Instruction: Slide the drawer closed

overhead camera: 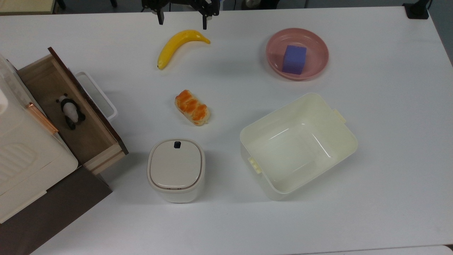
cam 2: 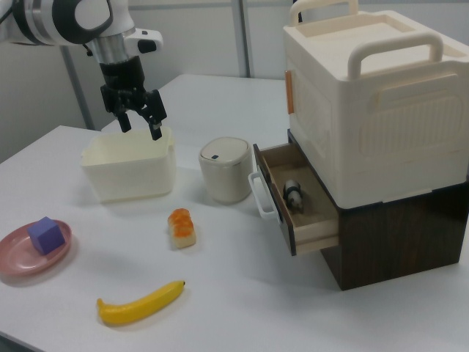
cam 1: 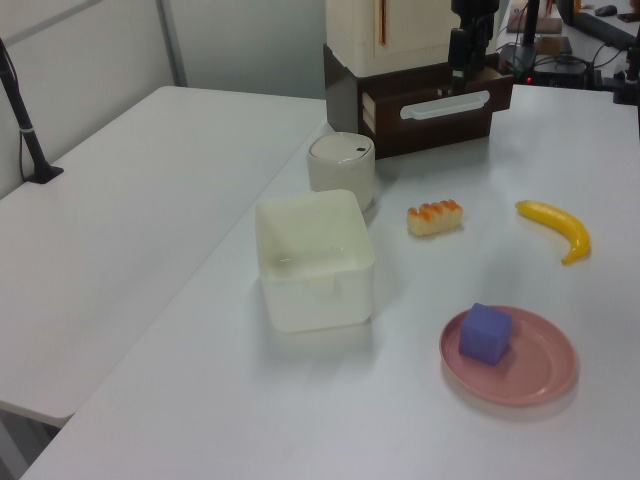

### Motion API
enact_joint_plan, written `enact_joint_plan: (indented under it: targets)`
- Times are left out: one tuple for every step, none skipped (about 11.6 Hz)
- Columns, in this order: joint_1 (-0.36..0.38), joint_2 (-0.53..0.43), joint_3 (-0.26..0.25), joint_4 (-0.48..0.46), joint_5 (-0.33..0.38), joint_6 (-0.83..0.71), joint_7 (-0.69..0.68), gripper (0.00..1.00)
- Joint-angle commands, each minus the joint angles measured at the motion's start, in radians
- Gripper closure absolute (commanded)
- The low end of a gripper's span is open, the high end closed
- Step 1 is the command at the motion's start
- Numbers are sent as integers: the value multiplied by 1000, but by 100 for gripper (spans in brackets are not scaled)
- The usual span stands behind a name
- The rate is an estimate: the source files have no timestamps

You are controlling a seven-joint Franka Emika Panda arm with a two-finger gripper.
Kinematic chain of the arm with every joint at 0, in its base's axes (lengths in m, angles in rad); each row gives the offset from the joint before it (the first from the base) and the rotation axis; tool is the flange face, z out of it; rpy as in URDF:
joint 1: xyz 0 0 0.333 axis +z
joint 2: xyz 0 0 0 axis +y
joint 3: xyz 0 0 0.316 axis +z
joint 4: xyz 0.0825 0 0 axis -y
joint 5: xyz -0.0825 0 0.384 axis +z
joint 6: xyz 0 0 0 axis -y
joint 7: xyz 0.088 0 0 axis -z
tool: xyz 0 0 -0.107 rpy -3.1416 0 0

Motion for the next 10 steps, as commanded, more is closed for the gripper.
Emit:
enact_joint_plan:
  targets:
    - [13, -12, -5, -6, -15, -36, -16, 0]
    - [13, -12, -5, -6, -17, -49, -17, 0]
    - [14, -12, -5, -6, -17, -59, -17, 0]
    - [16, -14, -5, -6, -17, -60, -14, 0]
    - [16, -13, -5, -6, -17, -59, -10, 0]
    - [16, -12, -3, -6, -17, -59, -9, 0]
    - [16, -12, -3, -6, -15, -59, -9, 0]
    - [14, -12, -3, -5, -11, -60, -7, 0]
    - [16, -12, -3, -5, -11, -60, -7, 0]
    - [16, -11, -3, -5, -12, -59, -7, 0]
